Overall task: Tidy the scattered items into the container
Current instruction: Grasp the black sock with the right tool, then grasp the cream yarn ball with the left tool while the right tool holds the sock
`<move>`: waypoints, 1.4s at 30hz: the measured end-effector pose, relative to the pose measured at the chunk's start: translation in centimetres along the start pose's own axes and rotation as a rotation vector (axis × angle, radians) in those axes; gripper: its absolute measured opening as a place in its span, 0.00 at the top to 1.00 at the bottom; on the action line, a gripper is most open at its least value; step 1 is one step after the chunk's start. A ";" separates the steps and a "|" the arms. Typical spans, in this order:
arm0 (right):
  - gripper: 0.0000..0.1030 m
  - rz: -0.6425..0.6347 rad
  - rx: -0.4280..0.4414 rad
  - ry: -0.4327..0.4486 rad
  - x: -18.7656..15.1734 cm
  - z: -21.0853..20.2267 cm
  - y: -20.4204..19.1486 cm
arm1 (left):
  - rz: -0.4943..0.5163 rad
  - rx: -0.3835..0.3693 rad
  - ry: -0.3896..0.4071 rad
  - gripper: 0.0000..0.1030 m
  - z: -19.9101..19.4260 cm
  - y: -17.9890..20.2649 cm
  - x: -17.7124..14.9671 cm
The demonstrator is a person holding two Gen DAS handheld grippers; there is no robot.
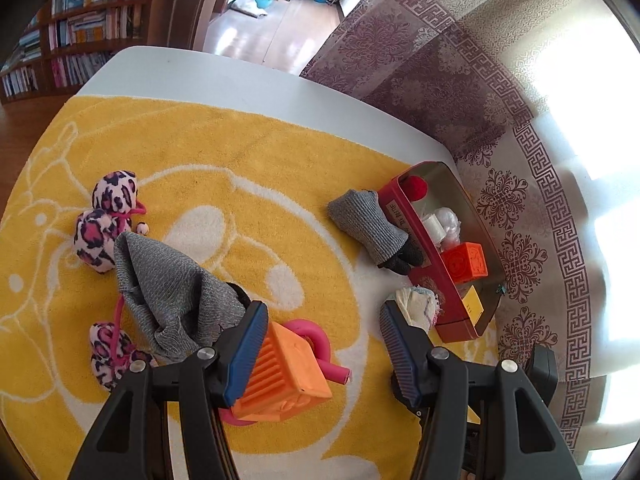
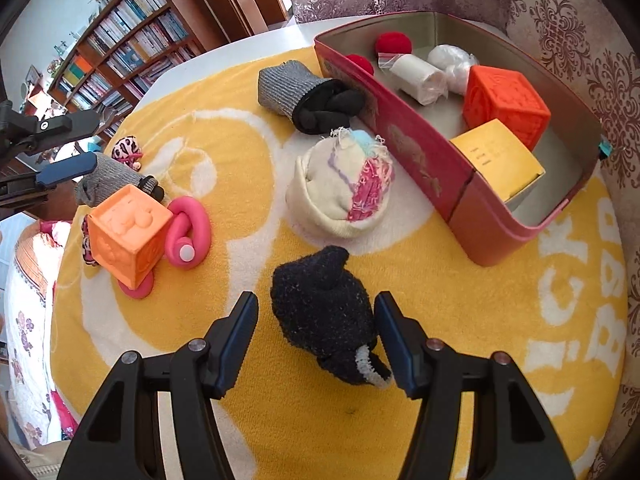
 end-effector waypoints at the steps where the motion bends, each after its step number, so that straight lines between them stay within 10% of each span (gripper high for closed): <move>1: 0.42 0.002 -0.007 -0.008 -0.1 0.3 0.1 | 0.003 -0.002 -0.009 0.42 0.2 0.1 -0.3; 11: 0.51 0.043 0.006 0.002 -1.2 -1.6 1.8 | 0.077 -0.001 -0.072 0.25 3.5 3.1 -1.6; 26: 0.51 0.128 0.016 0.073 -1.9 -5.7 7.4 | 0.231 0.029 -0.206 0.25 13.2 10.0 -2.8; 42: 0.51 0.132 0.030 0.070 -2.2 -5.6 10.0 | 0.218 0.113 -0.223 0.35 17.1 8.0 -3.2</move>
Point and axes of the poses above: each gripper's, at about its wrist camera, not at the fingertips, and z roughly the way its jaws point, y to its right, x to its top, the point moved 7 cm from there along z, roughly the way its jaws point, and after that the axes turned 9 degrees about -x, right-handed, at the moved point
